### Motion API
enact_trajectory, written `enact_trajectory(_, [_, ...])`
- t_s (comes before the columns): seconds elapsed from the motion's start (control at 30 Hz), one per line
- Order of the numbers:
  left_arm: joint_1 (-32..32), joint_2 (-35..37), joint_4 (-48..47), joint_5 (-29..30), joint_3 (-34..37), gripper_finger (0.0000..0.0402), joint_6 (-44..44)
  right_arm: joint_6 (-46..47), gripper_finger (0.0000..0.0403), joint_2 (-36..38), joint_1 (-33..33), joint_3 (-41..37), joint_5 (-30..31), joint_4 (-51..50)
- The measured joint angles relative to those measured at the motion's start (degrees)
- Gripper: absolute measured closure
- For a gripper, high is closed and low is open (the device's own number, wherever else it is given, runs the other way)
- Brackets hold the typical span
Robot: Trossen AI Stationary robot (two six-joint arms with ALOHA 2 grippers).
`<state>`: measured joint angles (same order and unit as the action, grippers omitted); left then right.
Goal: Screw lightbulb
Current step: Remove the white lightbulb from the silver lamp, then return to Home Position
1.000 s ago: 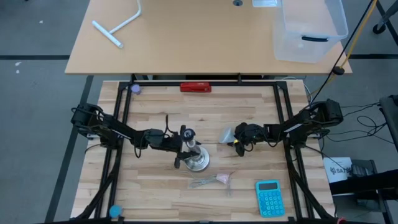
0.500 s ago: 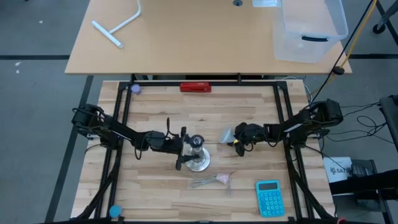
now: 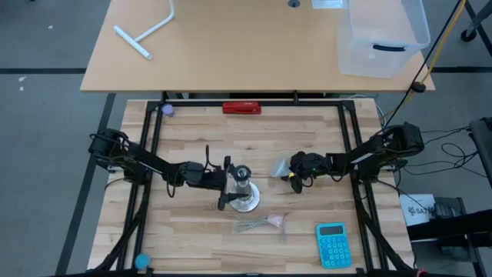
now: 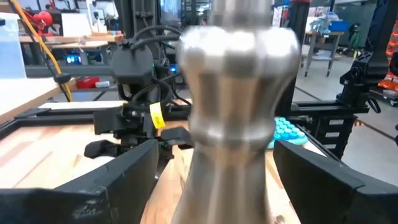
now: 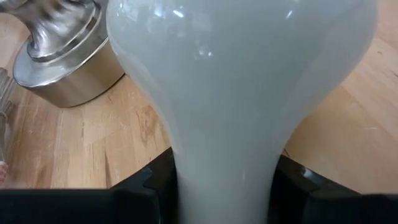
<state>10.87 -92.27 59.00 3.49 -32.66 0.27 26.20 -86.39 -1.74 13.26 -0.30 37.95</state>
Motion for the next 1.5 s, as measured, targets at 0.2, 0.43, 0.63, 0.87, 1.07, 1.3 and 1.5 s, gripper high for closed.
enact_trajectory(0.2, [0.0, 0.1, 2.9, -0.4, -0.1, 0.0078, 0.1, -0.3, 0.0238, 0.0, 0.2, 0.0, -0.9, 0.0])
enact_trajectory(0.43, [1.4, 5.6, -1.5, -1.3, -0.1, 0.0078, 2.3, -1.3, 0.0233, 0.0, 1.8, 0.0, -1.2, 0.0])
enact_trajectory(0.63, [3.7, 18.2, -18.7, 6.7, -0.1, 0.0078, 5.7, -1.7, 0.0189, 0.0, 1.9, 0.0, -1.7, 0.6])
enact_trajectory(0.87, [8.0, 31.9, -36.5, 21.5, -0.1, 0.0078, 6.1, -3.7, 0.0137, 0.0, 1.9, 0.0, -1.6, 1.5])
enact_trajectory(1.07, [11.5, 41.4, -49.0, 31.2, -0.1, 0.0079, 5.6, -7.1, 0.0127, 0.1, 1.9, 0.0, -1.5, 5.6])
enact_trajectory(1.3, [14.4, 48.2, -56.7, 35.0, 1.0, 0.0122, 5.0, -10.9, 0.0132, 3.8, 1.9, 0.0, -1.3, 5.6])
enact_trajectory(1.5, [14.3, 52.8, -51.2, 35.1, 9.9, 0.0221, 3.5, -14.4, 0.0133, 9.1, 1.9, 0.0, -1.3, 5.3])
